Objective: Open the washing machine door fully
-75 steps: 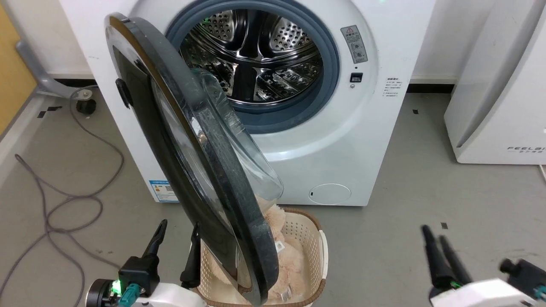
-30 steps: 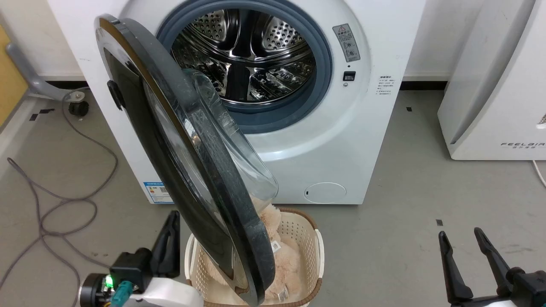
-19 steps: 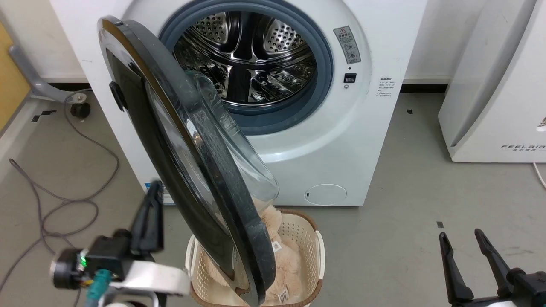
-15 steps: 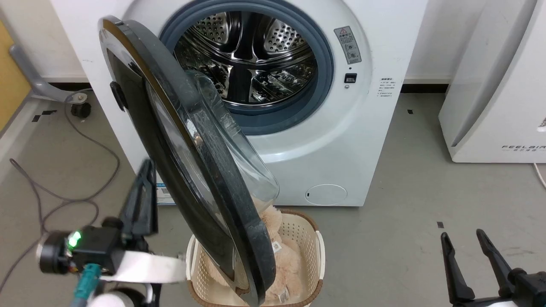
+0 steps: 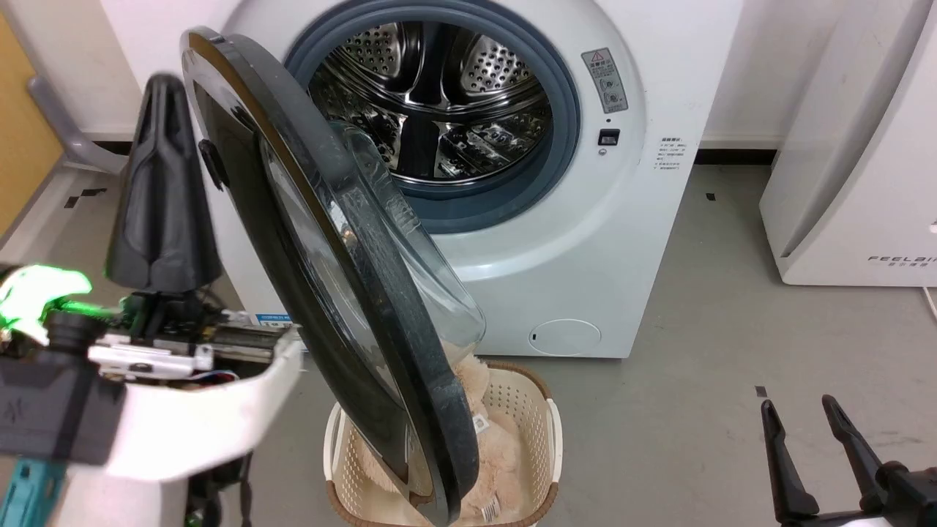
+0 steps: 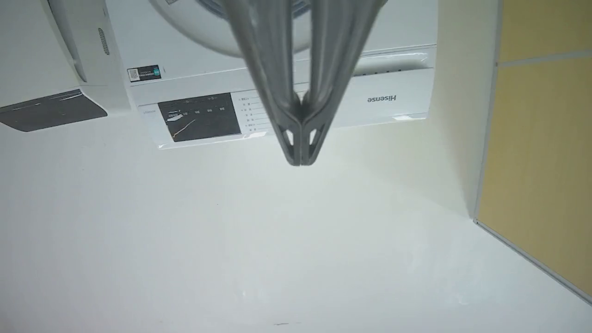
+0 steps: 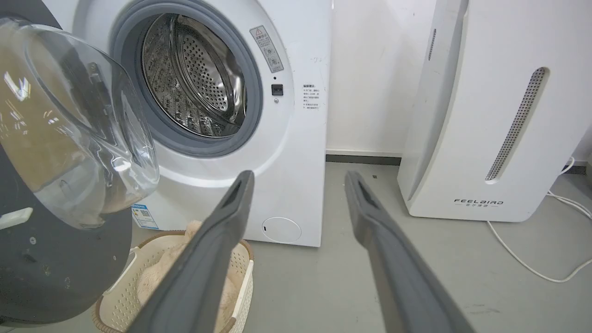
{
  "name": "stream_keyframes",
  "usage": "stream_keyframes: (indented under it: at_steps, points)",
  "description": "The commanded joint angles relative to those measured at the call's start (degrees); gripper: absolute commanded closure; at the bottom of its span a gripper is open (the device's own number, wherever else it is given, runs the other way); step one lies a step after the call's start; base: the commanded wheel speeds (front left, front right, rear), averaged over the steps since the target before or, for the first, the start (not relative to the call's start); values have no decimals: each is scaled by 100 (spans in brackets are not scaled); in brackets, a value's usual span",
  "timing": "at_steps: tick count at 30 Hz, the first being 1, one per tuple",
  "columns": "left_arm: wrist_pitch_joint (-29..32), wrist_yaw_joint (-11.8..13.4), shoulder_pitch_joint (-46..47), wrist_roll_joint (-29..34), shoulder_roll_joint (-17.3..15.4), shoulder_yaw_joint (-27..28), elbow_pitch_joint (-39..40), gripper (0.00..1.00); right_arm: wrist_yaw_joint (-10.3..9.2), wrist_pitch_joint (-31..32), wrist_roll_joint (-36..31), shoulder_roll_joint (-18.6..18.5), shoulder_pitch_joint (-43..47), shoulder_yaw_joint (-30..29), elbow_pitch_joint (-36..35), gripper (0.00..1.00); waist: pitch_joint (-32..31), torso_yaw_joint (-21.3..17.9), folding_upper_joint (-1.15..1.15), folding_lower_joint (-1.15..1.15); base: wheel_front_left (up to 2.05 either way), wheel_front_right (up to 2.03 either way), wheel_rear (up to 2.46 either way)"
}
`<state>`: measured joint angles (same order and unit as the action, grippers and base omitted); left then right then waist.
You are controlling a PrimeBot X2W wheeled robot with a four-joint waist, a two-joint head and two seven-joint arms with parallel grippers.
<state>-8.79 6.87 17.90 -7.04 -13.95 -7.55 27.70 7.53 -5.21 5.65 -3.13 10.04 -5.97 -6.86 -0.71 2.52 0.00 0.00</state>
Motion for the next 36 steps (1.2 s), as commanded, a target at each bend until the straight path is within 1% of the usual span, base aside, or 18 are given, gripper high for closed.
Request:
stream_keyframes:
  at_steps: [1,6,10,15,20,28,31,32,36]
  points:
    - [56,-59,126,28,-2,-111,130,100,-4,-19,36,25,82,-5,18,0,-12,-2,0,0,0,0,0]
    - [315,-288,248,-67,107,-630,524,100,-4,2,36,25,126,-11,38,0,-52,-13,0,0,0,0,0]
    - [577,-506,137,-220,183,-1136,644,100,-4,42,23,25,151,-8,51,0,-65,-6,0,0,0,0,0]
    - [931,-745,-225,-363,200,-1804,517,100,-4,58,-14,25,172,-16,51,0,-90,16,0,0,0,0,0]
    - [1250,-894,-782,-521,195,-2449,179,100,-4,90,5,25,205,-2,62,0,-114,38,0,0,0,0,0]
    - [1684,-951,-1590,-763,201,-3227,-436,100,-4,110,22,25,224,42,99,0,-88,37,0,0,0,0,0]
    - [1747,-886,-1747,-780,196,-3306,-808,100,-4,105,31,25,211,70,119,0,-64,19,0,0,0,0,0]
    - [1747,-886,-1747,-780,196,-3306,-808,100,-4,105,31,25,211,70,119,0,-64,19,0,0,0,0,0]
    - [1693,-666,-1787,-754,260,-3183,-1442,100,-4,102,54,25,193,86,144,0,-37,-8,0,0,0,0,0]
